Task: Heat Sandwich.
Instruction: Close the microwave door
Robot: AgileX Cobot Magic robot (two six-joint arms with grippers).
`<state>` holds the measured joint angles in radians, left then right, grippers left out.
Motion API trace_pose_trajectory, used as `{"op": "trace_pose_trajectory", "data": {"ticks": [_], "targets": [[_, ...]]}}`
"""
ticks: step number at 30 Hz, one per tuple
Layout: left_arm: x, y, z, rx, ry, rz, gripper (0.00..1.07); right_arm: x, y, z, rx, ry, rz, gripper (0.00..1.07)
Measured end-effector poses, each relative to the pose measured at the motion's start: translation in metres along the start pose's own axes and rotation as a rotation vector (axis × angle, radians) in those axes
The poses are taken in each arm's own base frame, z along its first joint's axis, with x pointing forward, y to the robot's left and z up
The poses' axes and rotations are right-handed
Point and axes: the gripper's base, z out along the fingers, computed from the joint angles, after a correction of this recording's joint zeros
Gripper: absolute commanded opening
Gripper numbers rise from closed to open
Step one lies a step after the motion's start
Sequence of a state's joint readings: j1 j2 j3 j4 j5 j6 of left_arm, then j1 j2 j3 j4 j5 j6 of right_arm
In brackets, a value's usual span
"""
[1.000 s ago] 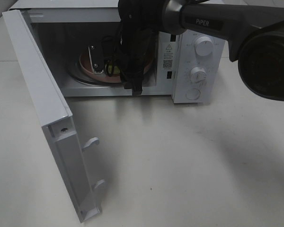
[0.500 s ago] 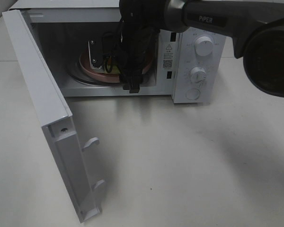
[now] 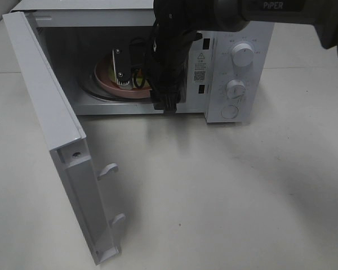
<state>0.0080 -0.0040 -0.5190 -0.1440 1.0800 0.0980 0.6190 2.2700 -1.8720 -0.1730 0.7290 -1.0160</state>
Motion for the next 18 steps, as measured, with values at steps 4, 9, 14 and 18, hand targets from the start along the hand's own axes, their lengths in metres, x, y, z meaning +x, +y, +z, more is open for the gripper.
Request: {"op": "trace_pose_trajectory", "data": {"ticks": [4,9,14,18], "targets": [[0.0,0.0,0.0,0.0,0.0,0.0,0.98,0.003,0.004,-0.008,0.011,-0.009,-0.001,0.66],[0.0,0.0,0.0,0.0,0.0,0.0,0.98,0.009,0.015,-0.02,0.041,-0.03,-0.008,0.66],[0.0,0.0,0.0,0.0,0.0,0.0,0.98,0.015,0.029,-0.03,0.067,-0.054,-0.012,0.66],[0.0,0.0,0.0,0.0,0.0,0.0,0.98,0.022,0.041,-0.04,0.081,-0.07,-0.003,0.66]]}}
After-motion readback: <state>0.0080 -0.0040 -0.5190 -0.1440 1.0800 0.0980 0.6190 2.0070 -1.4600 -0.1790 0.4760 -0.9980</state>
